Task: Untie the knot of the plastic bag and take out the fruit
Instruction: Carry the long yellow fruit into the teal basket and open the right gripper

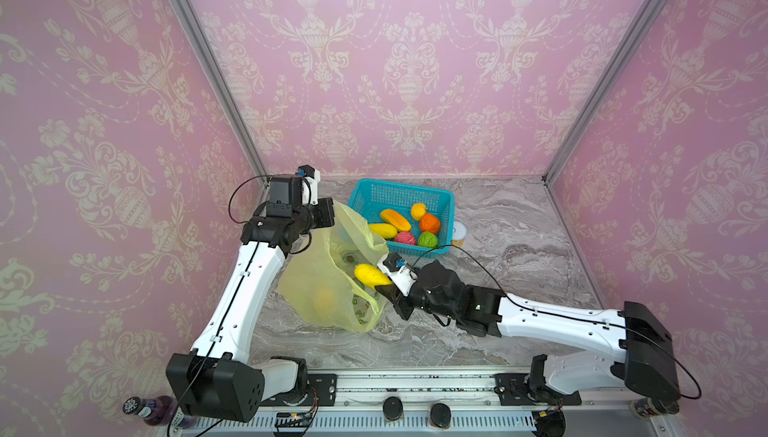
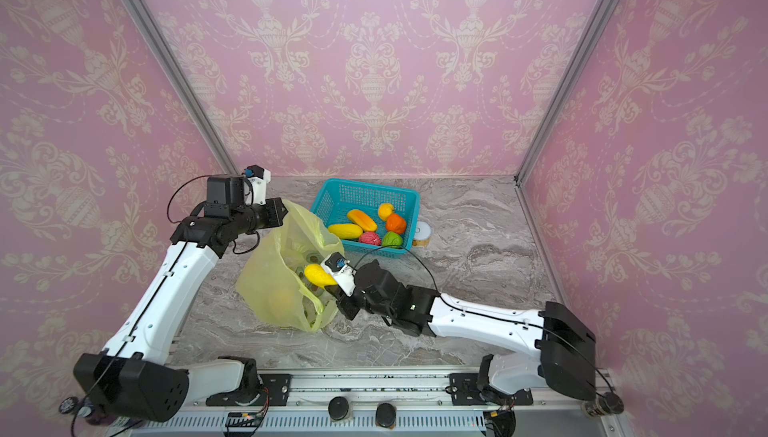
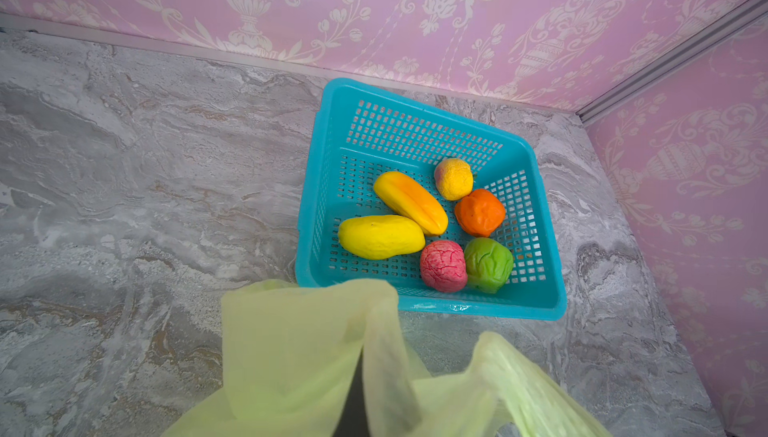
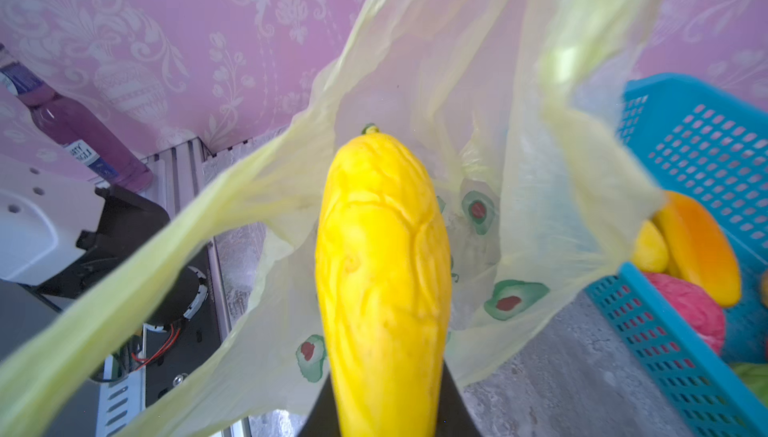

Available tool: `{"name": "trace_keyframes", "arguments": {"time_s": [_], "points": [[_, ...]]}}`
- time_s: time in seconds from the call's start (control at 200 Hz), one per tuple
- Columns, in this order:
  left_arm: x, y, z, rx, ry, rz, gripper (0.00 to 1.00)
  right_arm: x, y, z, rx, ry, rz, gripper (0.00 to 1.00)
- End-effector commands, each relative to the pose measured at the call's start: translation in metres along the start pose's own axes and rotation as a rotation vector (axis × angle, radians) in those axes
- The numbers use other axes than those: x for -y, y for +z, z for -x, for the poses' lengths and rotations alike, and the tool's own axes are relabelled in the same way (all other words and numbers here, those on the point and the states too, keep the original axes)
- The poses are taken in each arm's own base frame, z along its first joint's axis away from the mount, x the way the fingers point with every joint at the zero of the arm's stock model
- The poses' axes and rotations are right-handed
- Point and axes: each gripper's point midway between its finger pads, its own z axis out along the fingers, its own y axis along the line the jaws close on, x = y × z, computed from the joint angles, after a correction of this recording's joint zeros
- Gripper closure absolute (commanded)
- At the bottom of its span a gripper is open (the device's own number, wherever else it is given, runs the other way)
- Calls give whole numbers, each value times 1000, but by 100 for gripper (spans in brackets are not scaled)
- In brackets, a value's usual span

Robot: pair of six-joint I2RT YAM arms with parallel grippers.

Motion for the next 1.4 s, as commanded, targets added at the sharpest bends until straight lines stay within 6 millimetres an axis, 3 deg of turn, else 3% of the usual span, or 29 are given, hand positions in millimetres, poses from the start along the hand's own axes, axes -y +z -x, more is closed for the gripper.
{"name": "trace_keyframes", "arguments": {"time_s": [0.0, 0.1, 0.2, 0.255, 0.395, 0.41, 0.52, 0.746, 0.981, 1.026, 1.096, 1.201, 1.276, 1.396], "points": [[-7, 1, -3, -13, -10, 26, 100, 52, -28, 7, 76, 46, -186, 100], [-7, 0, -3, -7, -7, 27, 100, 102, -41, 6, 105, 161, -289, 100], [-5, 4, -4, -18, -16, 11, 100, 153, -32, -6, 60, 289, -366, 100], [-4, 6, -5, -25, -20, -1, 100, 177, -17, -18, 1, 356, -384, 100], [-5, 9, -8, -32, -24, 0, 100, 223, 45, -51, -213, 470, -371, 100], [-5, 9, -8, -33, -23, -1, 100, 229, 52, -44, -216, 473, -374, 100], [-4, 11, -9, -38, -26, -7, 100, 256, 95, -60, -333, 483, -398, 100], [-3, 14, -10, -50, -31, -21, 100, 289, 155, -84, -430, 464, -446, 100], [-2, 18, -11, -60, -44, -33, 100, 310, 172, -116, -523, 444, -532, 100], [-2, 19, -12, -63, -43, -33, 100, 310, 171, -117, -520, 443, -537, 91], [-3, 18, -11, -60, -41, -27, 100, 307, 166, -114, -505, 446, -532, 68], [-3, 18, -11, -58, -38, -27, 100, 298, 151, -94, -456, 435, -517, 45], [-2, 20, -12, -64, -43, -33, 100, 289, 134, -74, -414, 412, -512, 34], [-3, 21, -13, -70, -44, -36, 100, 270, 100, -37, -317, 385, -502, 27]]}}
